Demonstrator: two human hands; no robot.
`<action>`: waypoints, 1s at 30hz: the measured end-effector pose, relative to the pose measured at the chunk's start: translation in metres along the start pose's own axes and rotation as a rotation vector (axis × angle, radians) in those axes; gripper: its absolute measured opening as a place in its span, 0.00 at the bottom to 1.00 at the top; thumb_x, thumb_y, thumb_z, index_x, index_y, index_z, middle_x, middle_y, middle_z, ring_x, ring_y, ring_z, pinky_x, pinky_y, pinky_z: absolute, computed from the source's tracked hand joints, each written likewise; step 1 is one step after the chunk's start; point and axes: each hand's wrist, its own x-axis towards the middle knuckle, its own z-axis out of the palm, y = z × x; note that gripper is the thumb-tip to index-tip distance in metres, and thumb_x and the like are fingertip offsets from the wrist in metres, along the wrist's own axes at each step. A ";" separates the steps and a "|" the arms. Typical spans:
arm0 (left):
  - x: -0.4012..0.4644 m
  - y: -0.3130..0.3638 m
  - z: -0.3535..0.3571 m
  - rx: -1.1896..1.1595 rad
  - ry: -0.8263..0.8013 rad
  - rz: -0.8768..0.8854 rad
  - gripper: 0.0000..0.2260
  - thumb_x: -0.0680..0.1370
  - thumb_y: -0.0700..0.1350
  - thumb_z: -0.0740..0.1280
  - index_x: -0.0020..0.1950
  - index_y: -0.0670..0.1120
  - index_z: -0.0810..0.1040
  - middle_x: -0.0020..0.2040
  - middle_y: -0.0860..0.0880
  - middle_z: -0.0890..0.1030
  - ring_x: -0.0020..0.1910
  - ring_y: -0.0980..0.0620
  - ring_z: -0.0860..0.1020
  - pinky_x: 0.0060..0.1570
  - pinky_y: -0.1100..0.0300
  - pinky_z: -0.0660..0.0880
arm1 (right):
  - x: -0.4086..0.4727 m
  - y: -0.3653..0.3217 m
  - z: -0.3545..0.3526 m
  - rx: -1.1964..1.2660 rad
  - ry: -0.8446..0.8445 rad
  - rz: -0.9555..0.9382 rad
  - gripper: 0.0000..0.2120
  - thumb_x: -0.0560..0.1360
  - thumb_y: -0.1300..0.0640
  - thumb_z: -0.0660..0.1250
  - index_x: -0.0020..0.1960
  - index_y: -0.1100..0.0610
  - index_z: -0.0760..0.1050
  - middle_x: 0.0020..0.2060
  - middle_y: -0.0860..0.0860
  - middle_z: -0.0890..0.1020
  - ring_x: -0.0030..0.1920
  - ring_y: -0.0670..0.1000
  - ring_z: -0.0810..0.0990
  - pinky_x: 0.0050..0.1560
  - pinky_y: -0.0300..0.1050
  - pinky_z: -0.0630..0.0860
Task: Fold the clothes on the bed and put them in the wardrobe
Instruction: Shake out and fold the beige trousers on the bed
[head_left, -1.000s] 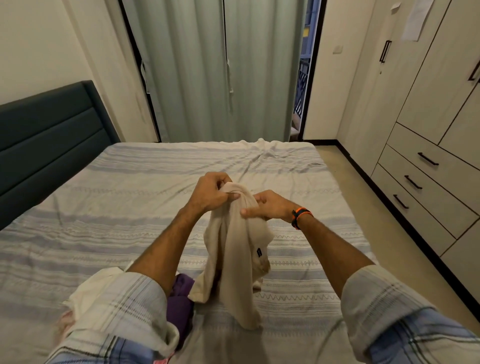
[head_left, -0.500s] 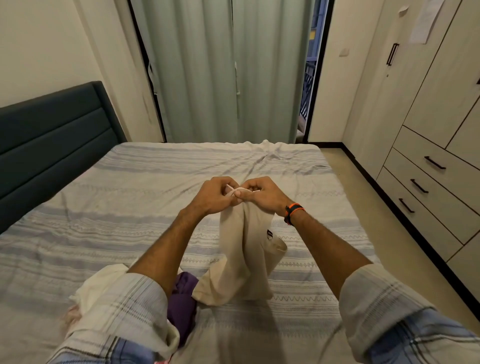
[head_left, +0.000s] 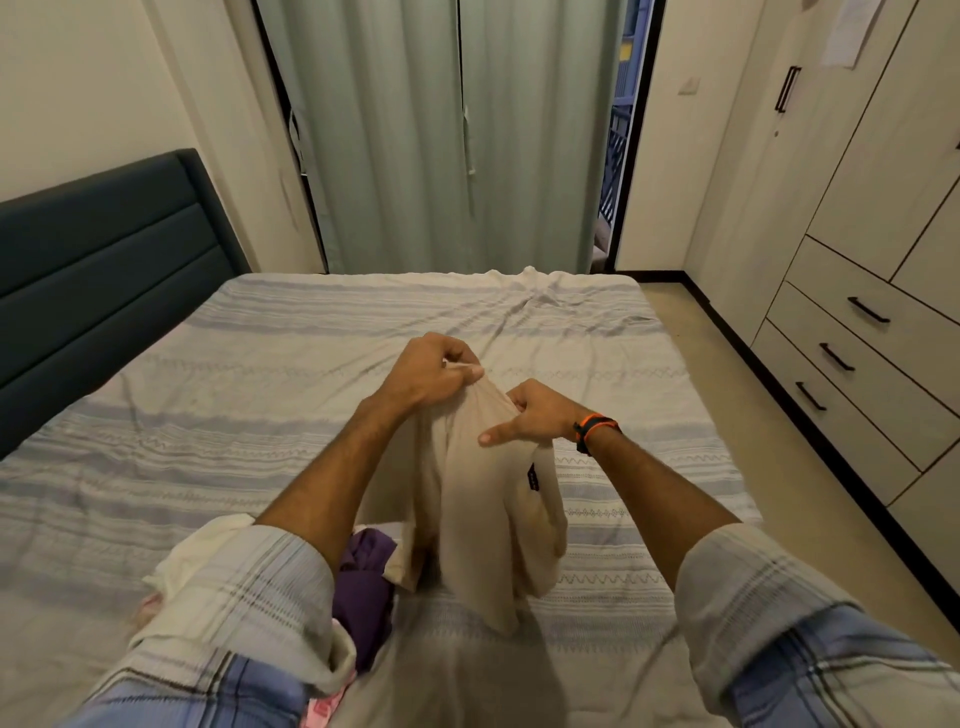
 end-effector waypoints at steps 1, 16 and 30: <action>0.000 0.002 -0.001 0.022 0.059 0.019 0.04 0.75 0.47 0.72 0.45 0.49 0.85 0.43 0.57 0.83 0.45 0.58 0.79 0.51 0.58 0.76 | -0.001 0.000 0.001 -0.006 -0.009 0.012 0.21 0.65 0.45 0.80 0.30 0.54 0.72 0.25 0.46 0.76 0.26 0.45 0.73 0.33 0.41 0.68; -0.006 -0.016 -0.044 0.073 0.048 -0.151 0.18 0.64 0.57 0.80 0.44 0.45 0.86 0.40 0.49 0.84 0.40 0.53 0.79 0.39 0.56 0.75 | 0.010 -0.021 -0.013 0.333 0.355 -0.052 0.14 0.74 0.53 0.73 0.36 0.60 0.75 0.32 0.52 0.76 0.35 0.50 0.74 0.39 0.46 0.70; -0.005 0.008 -0.054 -0.300 0.655 -0.096 0.08 0.77 0.51 0.70 0.46 0.48 0.83 0.40 0.55 0.81 0.40 0.59 0.78 0.46 0.61 0.76 | 0.003 -0.005 0.017 -0.134 -0.121 0.072 0.24 0.59 0.42 0.82 0.49 0.53 0.82 0.44 0.48 0.86 0.46 0.50 0.84 0.49 0.47 0.82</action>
